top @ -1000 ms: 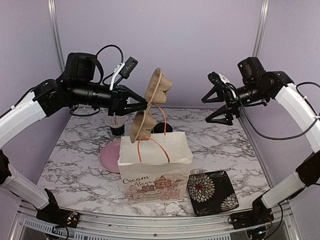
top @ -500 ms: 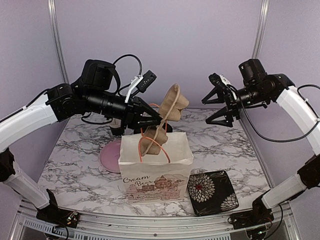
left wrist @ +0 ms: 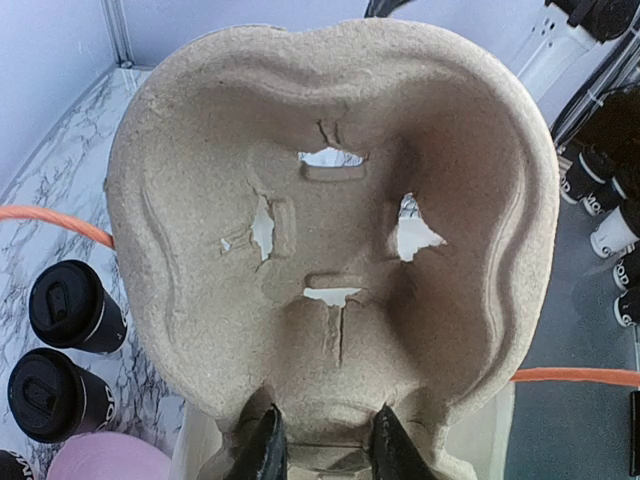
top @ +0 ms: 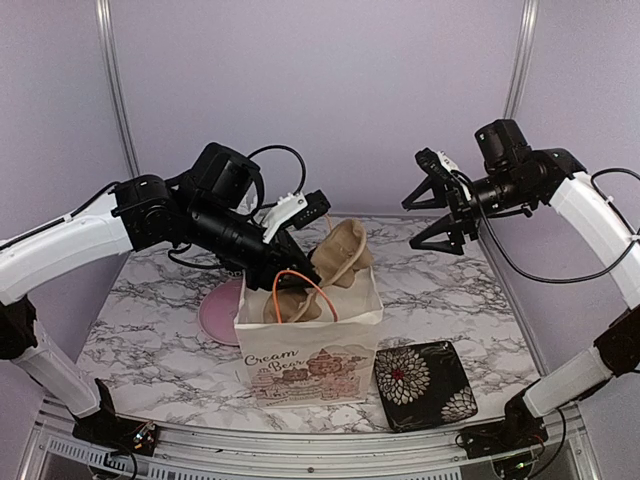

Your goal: Pack the takeout coffee

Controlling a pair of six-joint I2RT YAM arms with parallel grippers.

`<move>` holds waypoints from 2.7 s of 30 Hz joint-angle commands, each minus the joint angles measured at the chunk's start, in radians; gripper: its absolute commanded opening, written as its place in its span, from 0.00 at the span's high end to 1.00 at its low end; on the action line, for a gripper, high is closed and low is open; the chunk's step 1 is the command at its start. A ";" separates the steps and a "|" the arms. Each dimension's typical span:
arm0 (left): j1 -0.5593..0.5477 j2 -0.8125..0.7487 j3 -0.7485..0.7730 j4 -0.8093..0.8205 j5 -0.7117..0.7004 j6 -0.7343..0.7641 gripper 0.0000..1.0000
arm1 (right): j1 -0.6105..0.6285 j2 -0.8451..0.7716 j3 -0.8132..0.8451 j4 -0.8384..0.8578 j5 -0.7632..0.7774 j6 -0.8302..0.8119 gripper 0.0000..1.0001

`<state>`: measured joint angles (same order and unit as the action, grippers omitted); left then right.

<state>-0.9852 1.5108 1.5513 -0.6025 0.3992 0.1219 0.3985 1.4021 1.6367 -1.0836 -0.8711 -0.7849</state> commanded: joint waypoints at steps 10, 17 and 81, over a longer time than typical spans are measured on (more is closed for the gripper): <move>-0.113 0.103 0.086 -0.307 -0.222 0.075 0.74 | -0.006 0.018 -0.007 0.022 -0.017 0.012 0.01; -0.142 0.197 0.150 -0.401 -0.274 0.075 0.74 | -0.006 0.011 -0.033 0.034 -0.022 0.009 0.01; -0.150 0.099 0.449 -0.491 -0.318 -0.008 0.56 | -0.006 0.034 -0.071 0.108 0.089 0.068 0.01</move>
<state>-1.1271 1.7168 1.9778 -1.1023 0.0467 0.1295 0.3981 1.4303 1.5383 -1.0199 -0.8452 -0.7601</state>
